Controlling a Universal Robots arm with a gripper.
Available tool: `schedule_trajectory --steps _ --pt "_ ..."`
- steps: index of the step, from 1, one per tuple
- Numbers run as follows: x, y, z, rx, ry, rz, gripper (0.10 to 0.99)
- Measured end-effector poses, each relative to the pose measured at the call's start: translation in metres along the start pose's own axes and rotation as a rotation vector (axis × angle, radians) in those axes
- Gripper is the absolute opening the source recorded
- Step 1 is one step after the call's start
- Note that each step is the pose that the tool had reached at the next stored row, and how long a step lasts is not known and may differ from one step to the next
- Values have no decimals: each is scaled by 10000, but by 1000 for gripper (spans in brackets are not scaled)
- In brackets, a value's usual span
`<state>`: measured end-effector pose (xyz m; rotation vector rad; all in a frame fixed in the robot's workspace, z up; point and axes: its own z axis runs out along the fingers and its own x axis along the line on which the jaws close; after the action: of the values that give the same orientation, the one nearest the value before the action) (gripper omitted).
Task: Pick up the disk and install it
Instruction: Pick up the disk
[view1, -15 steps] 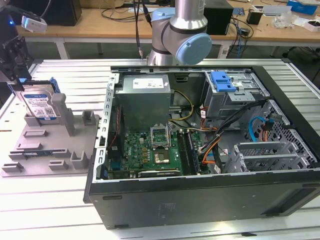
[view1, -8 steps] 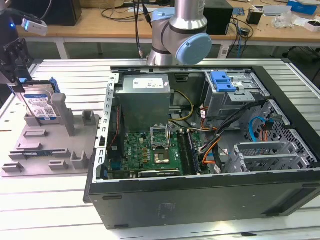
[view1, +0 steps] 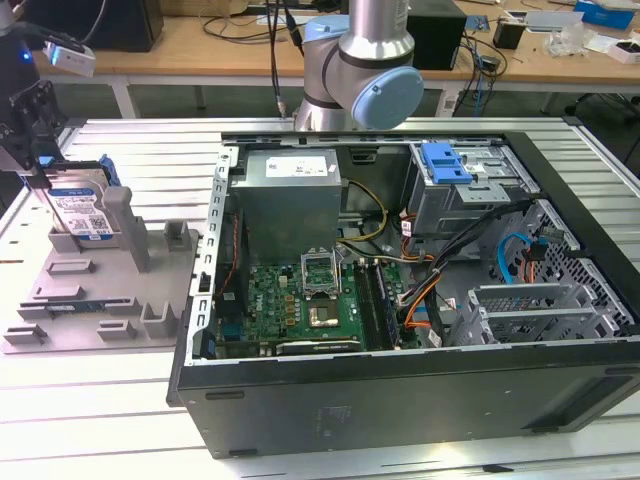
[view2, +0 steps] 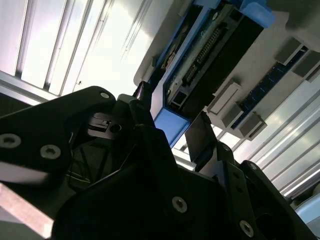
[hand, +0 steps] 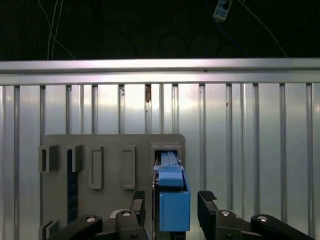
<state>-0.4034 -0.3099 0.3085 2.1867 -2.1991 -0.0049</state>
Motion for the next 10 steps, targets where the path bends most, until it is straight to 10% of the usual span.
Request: schedule_trajectory --steps 10 --pt "-2 7 86 -2 1 1 455"
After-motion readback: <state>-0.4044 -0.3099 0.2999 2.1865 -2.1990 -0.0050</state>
